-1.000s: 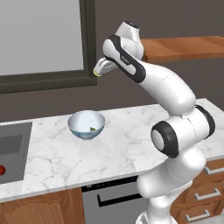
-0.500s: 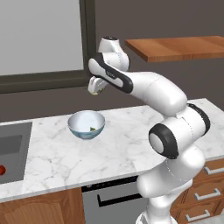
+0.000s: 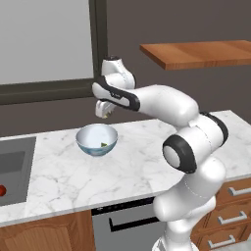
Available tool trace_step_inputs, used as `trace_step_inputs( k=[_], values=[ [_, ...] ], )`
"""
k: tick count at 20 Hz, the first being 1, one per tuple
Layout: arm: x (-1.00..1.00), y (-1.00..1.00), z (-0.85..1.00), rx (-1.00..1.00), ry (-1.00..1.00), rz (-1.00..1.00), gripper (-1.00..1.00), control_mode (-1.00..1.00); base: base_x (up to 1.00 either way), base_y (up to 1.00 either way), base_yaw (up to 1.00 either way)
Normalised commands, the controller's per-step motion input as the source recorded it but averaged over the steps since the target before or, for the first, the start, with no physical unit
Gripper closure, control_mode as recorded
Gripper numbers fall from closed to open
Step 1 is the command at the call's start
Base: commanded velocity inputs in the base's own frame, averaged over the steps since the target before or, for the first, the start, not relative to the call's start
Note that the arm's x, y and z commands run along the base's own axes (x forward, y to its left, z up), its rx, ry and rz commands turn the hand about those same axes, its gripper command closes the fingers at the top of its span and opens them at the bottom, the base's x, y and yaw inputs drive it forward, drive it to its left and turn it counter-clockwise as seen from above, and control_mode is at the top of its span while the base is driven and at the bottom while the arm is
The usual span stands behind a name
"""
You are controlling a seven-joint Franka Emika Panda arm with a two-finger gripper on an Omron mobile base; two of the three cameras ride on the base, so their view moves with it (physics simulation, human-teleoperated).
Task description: Pick the lemon wedges from the cabinet and place them in one bowl. Pick the bell pepper from the sink and place it in the other bowl.
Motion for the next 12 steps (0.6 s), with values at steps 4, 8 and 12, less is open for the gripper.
trace_step_inputs(
  k=[4,8,12],
  values=[
    [0.07,0.11,-0.62,-0.14,0.04,0.02,1.0,-1.0,0.0,0.0,0.0],
    [0.12,0.12,-0.7,-0.04,0.07,0.03,1.0,-1.0,0.0,0.0,0.0],
    [0.07,-0.01,-0.5,0.0,0.0,0.0,1.0,-1.0,0.0,0.0,0.0]
  ],
)
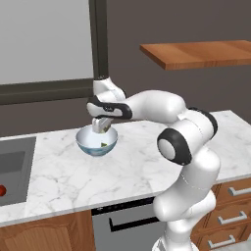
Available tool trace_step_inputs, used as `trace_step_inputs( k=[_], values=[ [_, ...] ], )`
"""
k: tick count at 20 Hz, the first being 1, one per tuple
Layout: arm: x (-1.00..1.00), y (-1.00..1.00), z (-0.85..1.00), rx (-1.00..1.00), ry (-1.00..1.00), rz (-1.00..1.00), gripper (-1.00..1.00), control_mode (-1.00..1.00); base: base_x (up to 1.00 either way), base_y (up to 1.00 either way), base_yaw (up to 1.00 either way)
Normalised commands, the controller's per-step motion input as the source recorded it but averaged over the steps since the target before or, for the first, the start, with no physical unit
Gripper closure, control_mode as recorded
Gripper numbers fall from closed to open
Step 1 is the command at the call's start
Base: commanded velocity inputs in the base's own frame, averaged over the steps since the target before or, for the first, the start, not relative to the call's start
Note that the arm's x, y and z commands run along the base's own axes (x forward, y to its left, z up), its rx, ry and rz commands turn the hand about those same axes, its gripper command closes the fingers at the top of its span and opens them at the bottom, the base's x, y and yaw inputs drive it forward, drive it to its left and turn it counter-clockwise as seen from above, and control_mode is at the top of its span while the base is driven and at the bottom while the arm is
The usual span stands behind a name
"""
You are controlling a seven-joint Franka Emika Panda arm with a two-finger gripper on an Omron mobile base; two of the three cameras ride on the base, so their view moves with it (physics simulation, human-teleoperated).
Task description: Pick the lemon wedges from the cabinet and place them in one bowl. Pick the bell pepper from the sink and place it in the other bowl.
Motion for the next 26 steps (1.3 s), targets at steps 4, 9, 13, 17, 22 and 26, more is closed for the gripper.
trace_step_inputs(
  k=[4,9,13,17,22,26],
  values=[
    [0.02,0.01,-0.43,-0.01,0.0,0.0,1.0,-1.0,0.0,0.0,0.0],
    [0.14,0.09,-0.18,-0.01,-0.06,0.0,1.0,-1.0,0.0,0.0,0.0],
    [0.18,0.04,-0.16,0.0,-0.04,0.0,1.0,-1.0,0.0,0.0,0.0],
    [0.05,0.07,-0.11,0.0,-0.04,0.0,-1.0,-1.0,0.0,0.0,0.0],
    [0.0,0.01,-0.07,0.0,-0.02,0.0,-1.0,-1.0,0.0,0.0,0.0],
    [-0.06,-0.07,0.09,0.01,-0.01,-0.01,-1.0,-1.0,0.0,0.0,0.0]
  ],
)
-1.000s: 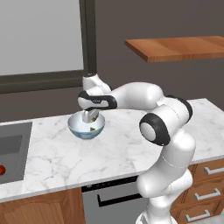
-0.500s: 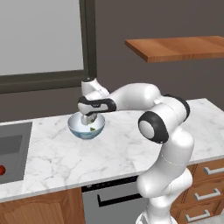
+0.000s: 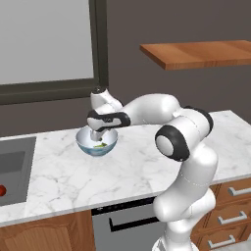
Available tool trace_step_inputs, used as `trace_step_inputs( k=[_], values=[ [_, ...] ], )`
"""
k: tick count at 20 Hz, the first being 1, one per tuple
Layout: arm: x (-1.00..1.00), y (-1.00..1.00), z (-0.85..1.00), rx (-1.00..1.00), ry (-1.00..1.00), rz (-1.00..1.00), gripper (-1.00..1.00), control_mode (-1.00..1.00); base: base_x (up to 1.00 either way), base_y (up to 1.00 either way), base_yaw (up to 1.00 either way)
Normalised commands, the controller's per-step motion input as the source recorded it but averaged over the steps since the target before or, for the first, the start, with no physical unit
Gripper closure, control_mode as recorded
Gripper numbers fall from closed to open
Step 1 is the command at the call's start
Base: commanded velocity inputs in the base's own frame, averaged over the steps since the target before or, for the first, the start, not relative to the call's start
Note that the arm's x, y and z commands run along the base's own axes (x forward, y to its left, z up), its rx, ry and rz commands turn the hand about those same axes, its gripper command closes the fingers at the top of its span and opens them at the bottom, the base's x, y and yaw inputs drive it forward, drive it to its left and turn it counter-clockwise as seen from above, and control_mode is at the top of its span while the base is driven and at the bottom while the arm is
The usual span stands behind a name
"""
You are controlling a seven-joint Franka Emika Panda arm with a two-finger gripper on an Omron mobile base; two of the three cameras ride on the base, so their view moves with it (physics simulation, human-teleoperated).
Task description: Pick the lemon wedges from the cabinet and place them in one bowl. Pick the bell pepper from the sink and place it in the other bowl.
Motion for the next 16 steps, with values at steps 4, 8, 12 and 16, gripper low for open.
trace_step_inputs(
  k=[4,8,12,16],
  values=[
    [-0.45,-0.37,0.41,0.14,-0.03,-0.02,-1.0,-1.0,0.0,0.0,0.0],
    [-0.75,-0.42,0.21,0.17,-0.04,-0.06,-1.0,-1.0,0.0,0.0,0.0],
    [-0.71,-0.4,0.16,0.15,0.0,-0.12,-1.0,-1.0,0.0,0.0,0.0],
    [-0.53,-0.47,0.14,0.03,0.0,-0.18,-1.0,-1.0,0.0,0.0,0.0]
  ],
)
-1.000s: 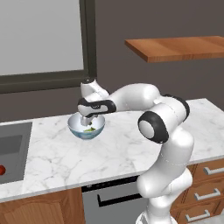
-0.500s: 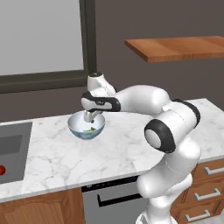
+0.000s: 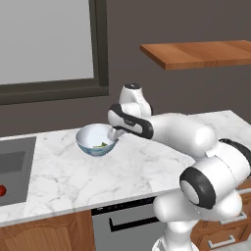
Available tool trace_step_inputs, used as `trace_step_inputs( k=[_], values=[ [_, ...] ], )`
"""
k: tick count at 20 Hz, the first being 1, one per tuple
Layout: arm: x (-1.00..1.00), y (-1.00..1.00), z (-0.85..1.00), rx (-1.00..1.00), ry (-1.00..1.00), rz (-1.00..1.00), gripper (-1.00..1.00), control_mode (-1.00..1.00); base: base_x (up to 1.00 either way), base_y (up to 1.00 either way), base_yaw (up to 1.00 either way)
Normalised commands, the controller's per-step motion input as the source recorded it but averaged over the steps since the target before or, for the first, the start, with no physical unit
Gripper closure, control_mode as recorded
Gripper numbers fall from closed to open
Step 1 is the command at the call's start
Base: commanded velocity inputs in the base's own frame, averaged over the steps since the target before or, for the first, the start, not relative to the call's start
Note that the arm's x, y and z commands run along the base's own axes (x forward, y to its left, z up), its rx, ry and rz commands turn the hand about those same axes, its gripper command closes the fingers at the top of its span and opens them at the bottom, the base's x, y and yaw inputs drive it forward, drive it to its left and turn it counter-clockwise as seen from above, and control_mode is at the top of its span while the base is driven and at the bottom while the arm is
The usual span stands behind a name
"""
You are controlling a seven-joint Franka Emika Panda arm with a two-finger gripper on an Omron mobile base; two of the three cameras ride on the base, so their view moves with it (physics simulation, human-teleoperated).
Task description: Pick the lemon wedges from the cabinet and place them in one bowl. Pick the bell pepper from the sink and place it in the other bowl.
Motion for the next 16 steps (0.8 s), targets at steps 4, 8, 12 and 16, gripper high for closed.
trace_step_inputs(
  k=[4,8,12,16],
  values=[
    [-0.37,-0.51,0.2,0.0,0.0,-0.21,-1.0,-1.0,0.0,0.0,0.0],
    [-0.18,-0.46,0.2,0.0,0.02,-0.27,-1.0,-1.0,0.0,0.0,0.0],
    [-0.11,-0.35,0.28,0.04,0.09,-0.26,-1.0,-1.0,0.0,0.0,0.0],
    [-0.31,-0.33,0.3,0.1,0.04,-0.18,-1.0,-1.0,0.0,0.0,0.0]
  ],
)
